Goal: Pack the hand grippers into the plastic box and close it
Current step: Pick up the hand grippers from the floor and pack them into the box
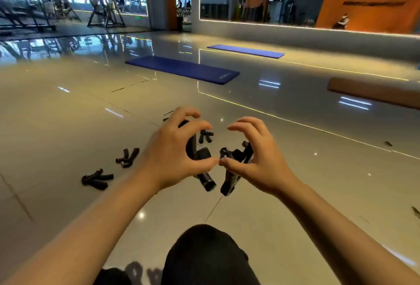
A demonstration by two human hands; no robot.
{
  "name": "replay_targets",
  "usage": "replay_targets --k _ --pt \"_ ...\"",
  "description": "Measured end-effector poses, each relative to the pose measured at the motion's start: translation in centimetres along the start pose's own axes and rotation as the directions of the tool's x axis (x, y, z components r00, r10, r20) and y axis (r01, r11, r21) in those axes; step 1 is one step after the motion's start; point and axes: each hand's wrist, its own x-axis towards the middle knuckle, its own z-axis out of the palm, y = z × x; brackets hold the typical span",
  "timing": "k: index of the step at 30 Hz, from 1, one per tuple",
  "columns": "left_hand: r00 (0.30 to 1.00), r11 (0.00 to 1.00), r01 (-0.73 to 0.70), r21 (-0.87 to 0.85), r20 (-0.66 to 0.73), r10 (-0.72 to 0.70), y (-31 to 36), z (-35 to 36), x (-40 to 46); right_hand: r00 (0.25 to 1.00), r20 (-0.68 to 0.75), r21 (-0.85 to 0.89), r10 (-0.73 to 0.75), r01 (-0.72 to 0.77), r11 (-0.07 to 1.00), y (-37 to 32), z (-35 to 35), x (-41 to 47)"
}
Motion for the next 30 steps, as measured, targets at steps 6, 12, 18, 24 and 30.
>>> replay_targets --k 6,12,18,24,30 --pt "0.993 0.966 -0.116 -0.232 -0.037 0.11 11.4 3.8 1.2 0.979 -0.179 -0.001 0.097 -0.099 0.995 0.1 -10.1 -8.7" --pt "0.97 0.922 -0.197 -0.335 0.071 0.233 20.1 9.0 0.9 0.925 -0.289 -0.069 0.246 -0.276 0.959 1.2 -16.5 -18.2" --pt "0.934 0.88 -0.203 -0.429 0.185 0.306 25.8 12.8 -1.1 0.847 -0.35 -0.102 0.399 -0.458 0.883 1.2 -19.7 -26.4" --pt "0.864 0.861 -0.225 -0.457 0.315 0.393 25.5 14.1 -4.2 0.743 -0.403 -0.045 0.535 -0.6 0.799 1.2 -19.7 -31.2" --pt "0.925 0.891 0.005 -0.453 0.34 0.168 20.9 15.0 -5.7 0.706 -0.353 0.024 0.614 -0.649 0.761 4.4 -16.4 -30.7"
